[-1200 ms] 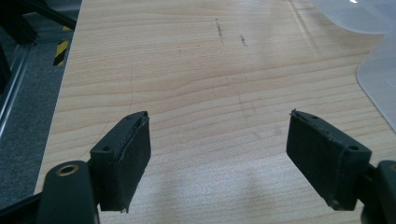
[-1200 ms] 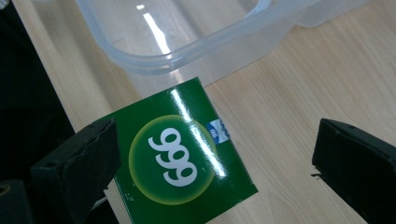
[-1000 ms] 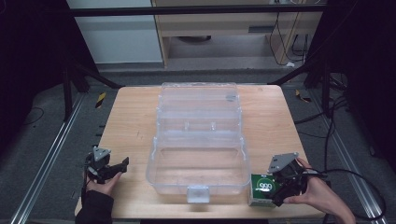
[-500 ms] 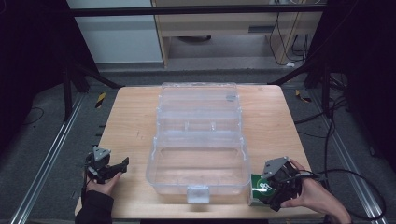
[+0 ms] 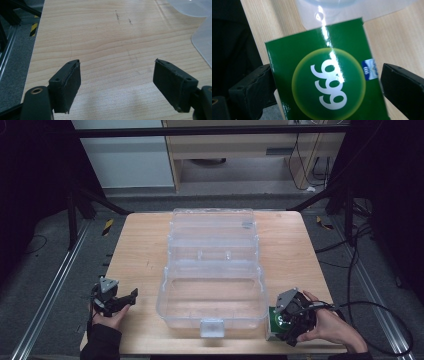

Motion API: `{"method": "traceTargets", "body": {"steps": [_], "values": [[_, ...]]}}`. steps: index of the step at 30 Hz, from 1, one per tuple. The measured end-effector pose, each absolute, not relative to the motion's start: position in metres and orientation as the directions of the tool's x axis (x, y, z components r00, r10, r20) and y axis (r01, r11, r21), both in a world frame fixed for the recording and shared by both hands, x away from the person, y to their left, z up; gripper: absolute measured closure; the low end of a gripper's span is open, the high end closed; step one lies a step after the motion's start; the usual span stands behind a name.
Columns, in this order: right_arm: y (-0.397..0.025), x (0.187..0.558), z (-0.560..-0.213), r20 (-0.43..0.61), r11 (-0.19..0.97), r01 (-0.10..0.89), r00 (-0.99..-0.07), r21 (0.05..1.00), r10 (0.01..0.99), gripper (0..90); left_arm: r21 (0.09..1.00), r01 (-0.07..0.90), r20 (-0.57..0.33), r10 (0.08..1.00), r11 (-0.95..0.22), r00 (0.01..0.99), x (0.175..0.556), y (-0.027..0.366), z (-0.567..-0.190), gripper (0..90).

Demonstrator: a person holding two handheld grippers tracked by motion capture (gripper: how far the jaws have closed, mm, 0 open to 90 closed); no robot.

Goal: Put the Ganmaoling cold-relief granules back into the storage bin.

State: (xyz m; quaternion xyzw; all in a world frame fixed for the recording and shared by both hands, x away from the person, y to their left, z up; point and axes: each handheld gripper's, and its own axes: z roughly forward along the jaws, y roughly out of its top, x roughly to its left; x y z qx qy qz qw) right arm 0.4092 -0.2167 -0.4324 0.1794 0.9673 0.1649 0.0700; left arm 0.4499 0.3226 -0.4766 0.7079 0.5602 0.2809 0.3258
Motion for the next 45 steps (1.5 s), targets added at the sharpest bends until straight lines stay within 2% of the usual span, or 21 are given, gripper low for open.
{"method": "traceTargets", "body": {"steps": [15,17,20,34,45], "values": [[-0.215,0.413,-0.450,-0.058,0.900,0.296,-0.942,0.321,0.330,4.8,0.773,0.612,0.039,0.975,-0.168,0.219,0.450,0.322,-0.477,22.5],[-0.215,0.413,-0.451,-0.057,0.899,0.301,-0.940,0.318,0.335,5.6,0.773,0.612,0.038,0.975,-0.167,0.217,0.450,0.322,-0.477,22.6],[-0.217,0.414,-0.448,-0.039,0.886,0.333,-0.931,0.322,0.364,12.6,0.773,0.612,0.038,0.975,-0.167,0.218,0.450,0.322,-0.477,22.7],[-0.220,0.415,-0.445,-0.019,0.859,0.389,-0.908,0.332,0.419,16.0,0.773,0.613,0.037,0.975,-0.167,0.219,0.450,0.322,-0.477,23.0],[-0.235,0.411,-0.416,-0.053,0.822,0.403,-0.886,0.403,0.460,15.9,0.772,0.614,0.037,0.975,-0.168,0.220,0.450,0.322,-0.477,23.3]]}}
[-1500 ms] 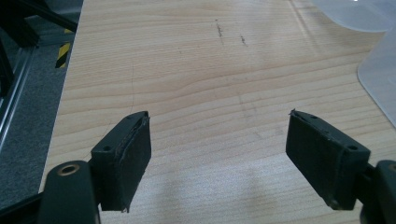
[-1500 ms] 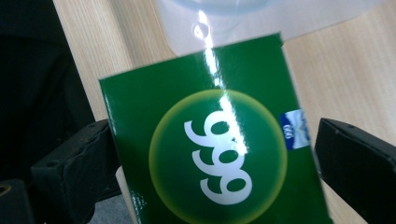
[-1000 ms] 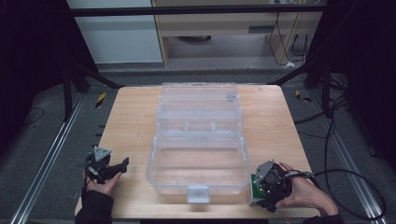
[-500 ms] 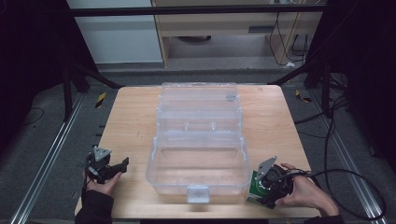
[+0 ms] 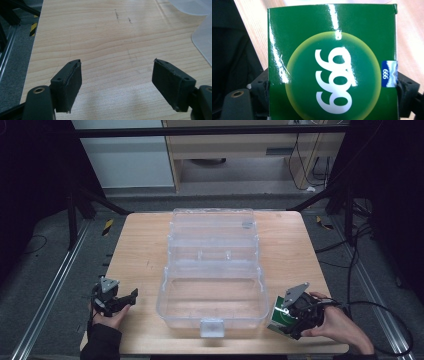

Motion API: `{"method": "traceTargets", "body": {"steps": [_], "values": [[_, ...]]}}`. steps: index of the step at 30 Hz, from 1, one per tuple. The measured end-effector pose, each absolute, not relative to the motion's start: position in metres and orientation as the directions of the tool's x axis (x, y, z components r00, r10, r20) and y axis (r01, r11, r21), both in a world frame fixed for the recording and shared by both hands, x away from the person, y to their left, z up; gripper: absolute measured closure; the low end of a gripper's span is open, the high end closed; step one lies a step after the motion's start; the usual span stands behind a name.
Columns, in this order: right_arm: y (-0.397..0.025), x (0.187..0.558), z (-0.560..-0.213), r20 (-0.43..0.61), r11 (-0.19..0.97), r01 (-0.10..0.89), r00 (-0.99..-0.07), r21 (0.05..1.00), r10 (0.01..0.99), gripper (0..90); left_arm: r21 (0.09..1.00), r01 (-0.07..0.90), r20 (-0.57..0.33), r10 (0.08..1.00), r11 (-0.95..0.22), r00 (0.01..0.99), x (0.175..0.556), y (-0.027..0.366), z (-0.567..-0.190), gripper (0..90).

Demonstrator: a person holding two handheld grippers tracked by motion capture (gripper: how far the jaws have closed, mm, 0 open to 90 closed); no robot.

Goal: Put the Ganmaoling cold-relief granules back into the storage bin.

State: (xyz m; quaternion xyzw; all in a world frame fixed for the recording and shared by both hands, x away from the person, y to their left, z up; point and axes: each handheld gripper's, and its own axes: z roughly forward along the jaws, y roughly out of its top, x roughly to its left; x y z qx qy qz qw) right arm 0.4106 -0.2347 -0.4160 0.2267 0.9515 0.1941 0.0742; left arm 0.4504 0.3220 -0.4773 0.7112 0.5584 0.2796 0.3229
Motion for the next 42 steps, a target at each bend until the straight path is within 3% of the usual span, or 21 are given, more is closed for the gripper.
{"method": "traceTargets", "body": {"steps": [19,30,42], "values": [[-0.249,0.414,-0.350,-0.132,0.772,0.379,-0.852,0.510,0.506,15.9,0.769,0.617,0.034,0.975,-0.167,0.222,0.451,0.322,-0.478,23.5],[-0.221,0.422,-0.313,-0.189,0.793,0.305,-0.868,0.527,0.459,16.0,0.768,0.618,0.032,0.974,-0.167,0.223,0.451,0.322,-0.478,23.5],[-0.185,0.431,-0.302,-0.212,0.821,0.230,-0.897,0.523,0.387,15.9,0.769,0.617,0.030,0.974,-0.166,0.225,0.451,0.323,-0.477,23.5]]}}
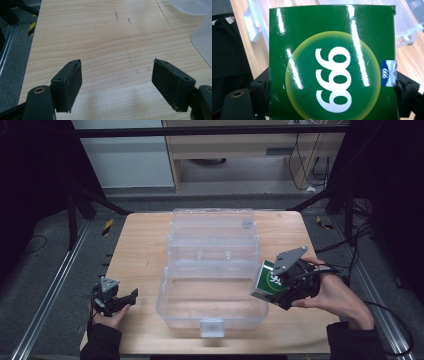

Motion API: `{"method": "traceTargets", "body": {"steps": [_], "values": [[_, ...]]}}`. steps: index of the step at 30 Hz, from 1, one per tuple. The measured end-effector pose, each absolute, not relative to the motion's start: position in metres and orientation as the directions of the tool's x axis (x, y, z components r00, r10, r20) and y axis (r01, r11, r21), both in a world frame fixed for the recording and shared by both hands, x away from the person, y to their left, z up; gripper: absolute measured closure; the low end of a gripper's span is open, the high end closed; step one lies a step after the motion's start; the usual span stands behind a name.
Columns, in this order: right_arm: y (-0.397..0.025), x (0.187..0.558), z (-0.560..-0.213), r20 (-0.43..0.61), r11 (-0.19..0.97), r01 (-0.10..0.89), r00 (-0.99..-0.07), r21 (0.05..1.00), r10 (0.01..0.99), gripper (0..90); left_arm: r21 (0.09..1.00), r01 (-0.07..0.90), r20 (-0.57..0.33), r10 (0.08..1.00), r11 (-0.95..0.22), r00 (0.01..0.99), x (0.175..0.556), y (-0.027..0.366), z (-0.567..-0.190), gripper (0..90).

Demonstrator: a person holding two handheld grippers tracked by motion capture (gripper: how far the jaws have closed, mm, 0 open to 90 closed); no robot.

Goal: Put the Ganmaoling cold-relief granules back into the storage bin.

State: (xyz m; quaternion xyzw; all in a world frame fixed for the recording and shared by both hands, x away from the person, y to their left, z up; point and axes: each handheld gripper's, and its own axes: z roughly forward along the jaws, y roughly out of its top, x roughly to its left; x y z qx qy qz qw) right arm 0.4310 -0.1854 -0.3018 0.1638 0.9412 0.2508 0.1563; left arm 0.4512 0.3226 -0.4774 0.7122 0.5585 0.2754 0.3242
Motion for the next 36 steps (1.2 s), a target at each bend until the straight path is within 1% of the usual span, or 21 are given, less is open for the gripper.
{"method": "traceTargets", "body": {"steps": [3,8,16,19,32,36], "values": [[-0.174,0.435,-0.307,-0.202,0.825,0.217,-0.909,0.522,0.366,15.9,0.771,0.616,0.028,0.974,-0.164,0.223,0.451,0.323,-0.477,23.6],[-0.165,0.439,-0.314,-0.212,0.836,0.198,-0.914,0.511,0.346,15.9,0.771,0.615,0.029,0.974,-0.164,0.224,0.451,0.323,-0.477,23.5],[-0.152,0.442,-0.323,-0.201,0.844,0.180,-0.926,0.505,0.318,15.9,0.772,0.614,0.029,0.974,-0.163,0.223,0.451,0.323,-0.476,23.6],[-0.146,0.443,-0.329,-0.199,0.855,0.161,-0.936,0.493,0.291,15.9,0.772,0.614,0.028,0.974,-0.163,0.224,0.451,0.323,-0.477,23.6],[-0.132,0.443,-0.344,-0.196,0.882,0.125,-0.952,0.455,0.236,15.9,0.773,0.613,0.027,0.974,-0.163,0.225,0.451,0.323,-0.476,23.7],[-0.129,0.444,-0.349,-0.184,0.889,0.129,-0.956,0.440,0.230,15.9,0.775,0.612,0.026,0.974,-0.160,0.223,0.450,0.324,-0.476,23.7]]}}
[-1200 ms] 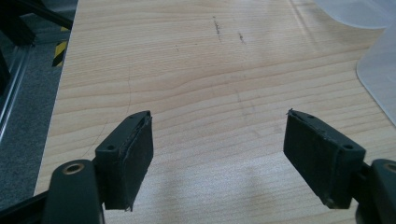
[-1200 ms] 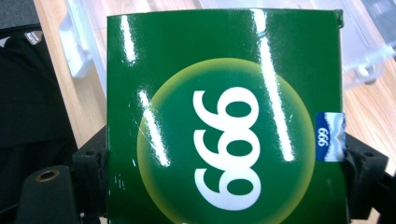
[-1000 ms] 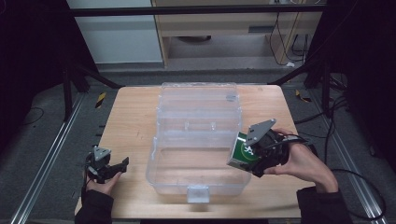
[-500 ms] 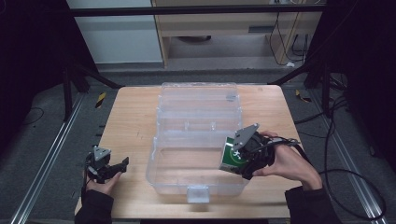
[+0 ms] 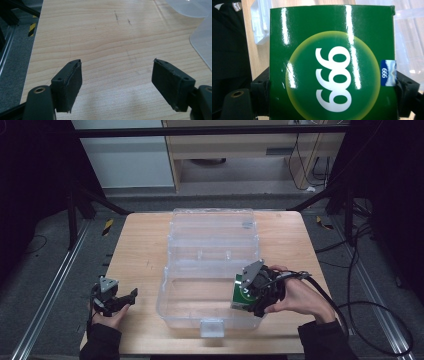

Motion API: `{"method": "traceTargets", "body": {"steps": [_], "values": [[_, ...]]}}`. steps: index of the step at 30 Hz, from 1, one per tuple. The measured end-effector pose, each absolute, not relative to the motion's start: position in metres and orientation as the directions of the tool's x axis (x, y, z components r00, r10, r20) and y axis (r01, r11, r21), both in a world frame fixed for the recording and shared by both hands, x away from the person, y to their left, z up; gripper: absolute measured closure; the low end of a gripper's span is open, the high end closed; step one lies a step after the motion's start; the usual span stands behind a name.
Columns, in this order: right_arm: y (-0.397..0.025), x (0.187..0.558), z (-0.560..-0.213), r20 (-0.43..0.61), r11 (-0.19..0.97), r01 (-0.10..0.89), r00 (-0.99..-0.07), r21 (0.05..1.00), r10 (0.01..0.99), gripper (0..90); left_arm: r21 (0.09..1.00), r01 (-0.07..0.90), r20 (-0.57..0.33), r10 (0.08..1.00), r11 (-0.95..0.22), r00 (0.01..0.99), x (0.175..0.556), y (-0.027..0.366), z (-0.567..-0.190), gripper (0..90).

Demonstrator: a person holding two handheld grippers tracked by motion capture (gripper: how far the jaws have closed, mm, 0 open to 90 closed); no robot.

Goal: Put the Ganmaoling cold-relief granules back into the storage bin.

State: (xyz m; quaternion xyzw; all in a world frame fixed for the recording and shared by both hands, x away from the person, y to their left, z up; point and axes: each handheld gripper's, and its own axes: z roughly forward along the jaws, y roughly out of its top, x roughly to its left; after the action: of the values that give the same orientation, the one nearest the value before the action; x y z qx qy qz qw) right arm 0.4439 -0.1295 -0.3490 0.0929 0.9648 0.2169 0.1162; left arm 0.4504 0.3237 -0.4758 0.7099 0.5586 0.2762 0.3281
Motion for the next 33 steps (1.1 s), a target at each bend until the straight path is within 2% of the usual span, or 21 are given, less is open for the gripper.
{"method": "traceTargets", "body": {"steps": [4,11,21,33], "values": [[-0.133,0.446,-0.354,-0.161,0.878,0.144,-0.957,0.456,0.241,16.0,0.774,0.613,0.027,0.974,-0.162,0.224,0.451,0.324,-0.476,23.8],[-0.128,0.447,-0.364,-0.163,0.896,0.129,-0.963,0.426,0.216,15.9,0.775,0.611,0.026,0.975,-0.160,0.223,0.450,0.324,-0.476,23.8],[-0.135,0.457,-0.387,-0.100,0.886,0.182,-0.964,0.426,0.246,15.7,0.774,0.612,0.028,0.974,-0.162,0.223,0.451,0.324,-0.476,23.9],[-0.136,0.462,-0.404,-0.074,0.885,0.191,-0.967,0.424,0.244,14.6,0.774,0.612,0.028,0.974,-0.162,0.223,0.451,0.324,-0.476,24.0]]}}
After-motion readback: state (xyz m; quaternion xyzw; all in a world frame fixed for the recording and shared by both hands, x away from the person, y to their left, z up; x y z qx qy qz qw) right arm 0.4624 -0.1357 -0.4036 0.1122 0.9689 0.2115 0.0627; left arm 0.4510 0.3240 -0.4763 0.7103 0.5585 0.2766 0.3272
